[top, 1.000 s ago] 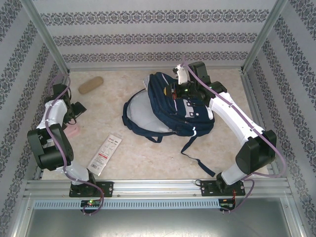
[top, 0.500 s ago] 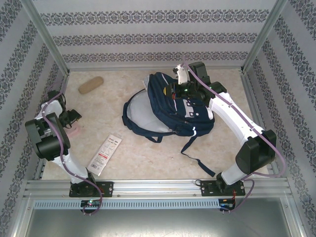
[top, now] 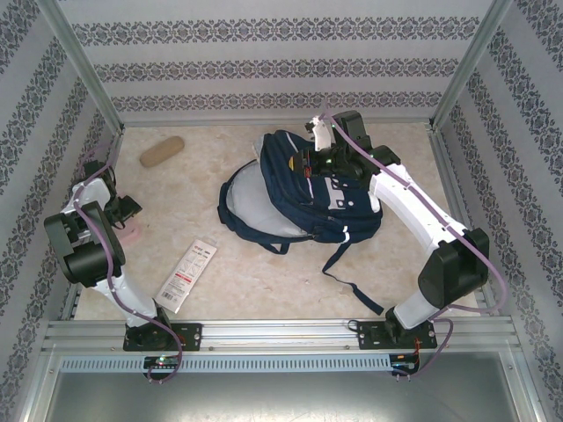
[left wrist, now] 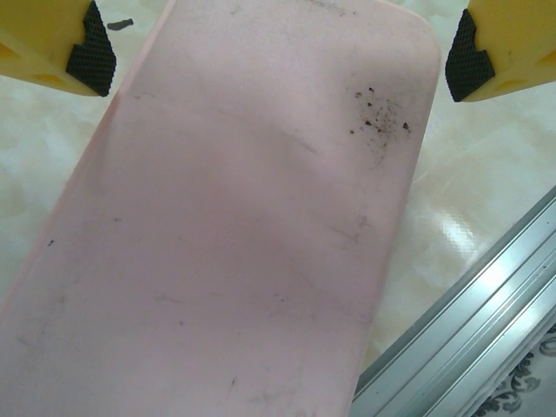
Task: Pack the student bag
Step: Move the loose stationery to the middle-left of the table.
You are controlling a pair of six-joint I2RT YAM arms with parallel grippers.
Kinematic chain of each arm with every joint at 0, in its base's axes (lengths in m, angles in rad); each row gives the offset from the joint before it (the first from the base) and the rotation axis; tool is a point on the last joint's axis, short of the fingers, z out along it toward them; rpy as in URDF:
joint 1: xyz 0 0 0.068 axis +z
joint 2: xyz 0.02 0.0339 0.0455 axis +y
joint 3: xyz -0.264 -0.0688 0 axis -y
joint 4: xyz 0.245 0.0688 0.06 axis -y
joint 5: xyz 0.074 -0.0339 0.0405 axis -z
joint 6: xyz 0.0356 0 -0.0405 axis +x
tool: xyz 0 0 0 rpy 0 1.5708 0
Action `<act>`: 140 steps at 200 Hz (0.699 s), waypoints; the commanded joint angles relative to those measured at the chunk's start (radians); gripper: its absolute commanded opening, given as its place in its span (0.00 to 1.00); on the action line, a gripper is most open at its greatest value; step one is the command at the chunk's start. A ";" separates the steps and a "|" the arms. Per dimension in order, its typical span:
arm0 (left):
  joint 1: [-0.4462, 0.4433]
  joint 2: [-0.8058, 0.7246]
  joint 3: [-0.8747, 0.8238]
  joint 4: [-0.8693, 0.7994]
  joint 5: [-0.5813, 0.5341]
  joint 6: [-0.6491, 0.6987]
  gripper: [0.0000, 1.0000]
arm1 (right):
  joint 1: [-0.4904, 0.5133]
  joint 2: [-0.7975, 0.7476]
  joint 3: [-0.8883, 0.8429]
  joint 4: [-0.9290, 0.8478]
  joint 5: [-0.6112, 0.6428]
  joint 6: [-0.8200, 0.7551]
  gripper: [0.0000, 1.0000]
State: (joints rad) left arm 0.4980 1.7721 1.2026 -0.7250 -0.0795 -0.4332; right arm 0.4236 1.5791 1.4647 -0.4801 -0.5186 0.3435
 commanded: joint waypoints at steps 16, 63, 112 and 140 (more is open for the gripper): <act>0.041 0.049 0.001 0.006 0.023 0.011 0.99 | 0.009 -0.010 0.006 0.074 -0.032 0.008 0.00; 0.042 0.098 0.001 0.013 0.066 0.020 1.00 | 0.010 -0.011 -0.001 0.078 -0.034 0.009 0.00; 0.018 0.097 -0.009 0.023 0.143 0.010 1.00 | 0.011 -0.001 0.002 0.093 -0.040 0.025 0.00; -0.028 0.084 -0.026 0.035 0.178 -0.004 1.00 | 0.016 0.004 0.000 0.104 -0.041 0.035 0.00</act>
State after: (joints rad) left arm 0.5217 1.8225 1.2251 -0.6983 0.0078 -0.4301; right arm 0.4236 1.5810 1.4631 -0.4728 -0.5228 0.3653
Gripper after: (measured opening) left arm 0.997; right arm 0.064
